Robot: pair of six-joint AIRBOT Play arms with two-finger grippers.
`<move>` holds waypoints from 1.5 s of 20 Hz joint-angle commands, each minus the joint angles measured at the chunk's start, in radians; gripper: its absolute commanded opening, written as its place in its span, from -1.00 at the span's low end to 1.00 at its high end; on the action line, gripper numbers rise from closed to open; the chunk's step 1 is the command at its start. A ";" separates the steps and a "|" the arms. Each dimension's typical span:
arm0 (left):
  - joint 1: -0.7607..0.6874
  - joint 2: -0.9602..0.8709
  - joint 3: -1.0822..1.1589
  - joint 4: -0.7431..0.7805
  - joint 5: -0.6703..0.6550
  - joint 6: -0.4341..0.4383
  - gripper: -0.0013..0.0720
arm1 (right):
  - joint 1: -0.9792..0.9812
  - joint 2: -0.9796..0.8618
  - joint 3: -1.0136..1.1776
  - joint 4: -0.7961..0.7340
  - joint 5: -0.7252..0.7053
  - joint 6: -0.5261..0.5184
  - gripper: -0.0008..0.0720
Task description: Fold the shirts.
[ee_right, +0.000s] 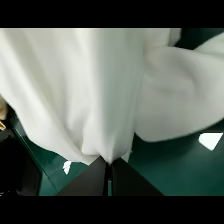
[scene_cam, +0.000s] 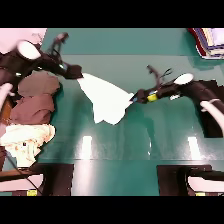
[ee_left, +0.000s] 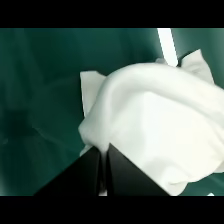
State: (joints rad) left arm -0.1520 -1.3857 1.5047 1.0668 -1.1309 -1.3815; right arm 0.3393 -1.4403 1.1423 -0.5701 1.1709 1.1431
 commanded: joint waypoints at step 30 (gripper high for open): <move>-0.359 0.443 -0.679 0.043 0.023 -0.103 0.54 | -0.090 0.353 -0.041 -0.601 0.345 0.348 -0.94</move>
State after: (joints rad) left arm -0.5476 -0.9440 0.7963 1.0809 -1.1431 -1.4788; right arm 0.2771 -1.1137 1.1812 -1.2266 1.5562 1.4883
